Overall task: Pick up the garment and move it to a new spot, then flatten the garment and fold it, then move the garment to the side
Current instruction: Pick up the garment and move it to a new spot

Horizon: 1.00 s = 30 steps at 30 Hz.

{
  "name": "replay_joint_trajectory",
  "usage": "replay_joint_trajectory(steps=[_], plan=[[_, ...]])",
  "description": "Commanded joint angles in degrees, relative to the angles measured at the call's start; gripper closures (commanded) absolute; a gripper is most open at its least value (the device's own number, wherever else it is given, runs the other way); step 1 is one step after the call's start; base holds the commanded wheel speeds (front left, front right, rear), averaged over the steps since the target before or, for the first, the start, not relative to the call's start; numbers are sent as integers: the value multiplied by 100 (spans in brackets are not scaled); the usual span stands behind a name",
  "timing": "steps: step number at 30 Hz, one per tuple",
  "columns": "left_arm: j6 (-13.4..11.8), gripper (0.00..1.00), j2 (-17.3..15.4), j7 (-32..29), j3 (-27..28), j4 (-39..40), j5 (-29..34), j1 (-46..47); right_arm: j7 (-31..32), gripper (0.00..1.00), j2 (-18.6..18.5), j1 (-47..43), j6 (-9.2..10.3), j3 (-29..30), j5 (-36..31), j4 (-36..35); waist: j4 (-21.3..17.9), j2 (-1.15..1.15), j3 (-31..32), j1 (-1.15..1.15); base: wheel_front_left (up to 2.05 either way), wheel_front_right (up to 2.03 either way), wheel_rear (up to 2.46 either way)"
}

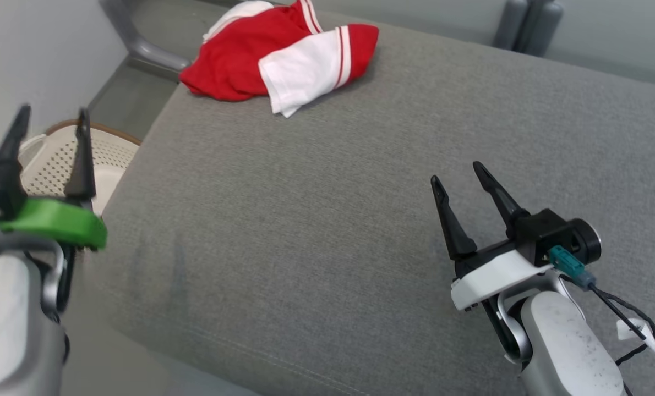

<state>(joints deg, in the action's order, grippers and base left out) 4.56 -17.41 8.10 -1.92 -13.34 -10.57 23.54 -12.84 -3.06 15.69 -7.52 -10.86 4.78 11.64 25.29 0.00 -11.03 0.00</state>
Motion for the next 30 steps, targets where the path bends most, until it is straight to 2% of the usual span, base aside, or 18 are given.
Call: replay_joint_trajectory(steps=[1,4,9,14,22,30], plan=[[72,0,-147,-95,-60,-140,9,438,42,0,-84,141,6,3,-69,-86,-809,0,-803,0,0,0,0],[193,0,-410,-373,-169,-549,-78,1307,94,0,-134,290,6,-9,-116,-263,-1144,0,-1091,0,0,0,0],[262,0,-664,-743,-271,-1197,-370,2426,162,0,-227,438,6,-51,-164,-559,-1564,0,-1500,0,0,0,0],[291,0,-845,-1292,-767,-1818,-678,3147,228,0,-286,516,6,-62,-218,-845,-1910,0,-1875,0,0,0,0],[290,0,-1117,-1919,-1353,-2512,-1609,3547,309,0,-334,420,6,12,-330,-1191,-2288,0,-2264,0,0,0,0],[290,0,-1382,-1949,-1465,-3013,-2221,3441,370,0,-385,376,6,111,-412,-1533,-2459,0,-2514,0,0,0,0]])
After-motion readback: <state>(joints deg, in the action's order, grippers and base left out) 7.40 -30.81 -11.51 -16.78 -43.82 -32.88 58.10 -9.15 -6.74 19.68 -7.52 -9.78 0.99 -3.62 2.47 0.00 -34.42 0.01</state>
